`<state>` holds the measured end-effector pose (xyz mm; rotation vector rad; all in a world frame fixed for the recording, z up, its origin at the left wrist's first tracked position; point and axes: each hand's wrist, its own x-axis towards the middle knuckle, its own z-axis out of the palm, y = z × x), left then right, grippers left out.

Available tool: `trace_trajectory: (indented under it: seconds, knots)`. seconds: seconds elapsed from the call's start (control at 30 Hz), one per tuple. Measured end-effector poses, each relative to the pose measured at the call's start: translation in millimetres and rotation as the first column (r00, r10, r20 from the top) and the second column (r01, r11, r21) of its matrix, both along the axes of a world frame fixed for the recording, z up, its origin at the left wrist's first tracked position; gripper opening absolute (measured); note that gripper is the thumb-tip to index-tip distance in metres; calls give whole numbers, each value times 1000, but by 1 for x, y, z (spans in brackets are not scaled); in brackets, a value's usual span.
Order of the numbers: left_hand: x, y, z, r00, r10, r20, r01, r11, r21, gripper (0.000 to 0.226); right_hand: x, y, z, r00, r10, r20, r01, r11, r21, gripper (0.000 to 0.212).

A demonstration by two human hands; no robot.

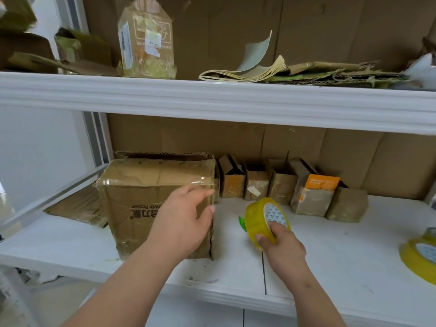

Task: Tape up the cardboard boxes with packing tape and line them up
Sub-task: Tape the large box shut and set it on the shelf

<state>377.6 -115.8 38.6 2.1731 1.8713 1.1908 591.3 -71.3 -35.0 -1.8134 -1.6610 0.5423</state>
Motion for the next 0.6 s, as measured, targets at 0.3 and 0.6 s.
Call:
trace_trajectory:
  seconds: [0.3,0.6]
  knots:
    - [46,24,-51,988,-101,118,140,910,-390,66,16,-8,-10,997,6,-73,-7,1000,-8,35]
    - [76,61,-83,985,-21,172,83,929,-360,24,36,2,-8,992,72,-103,-69,997,28,35]
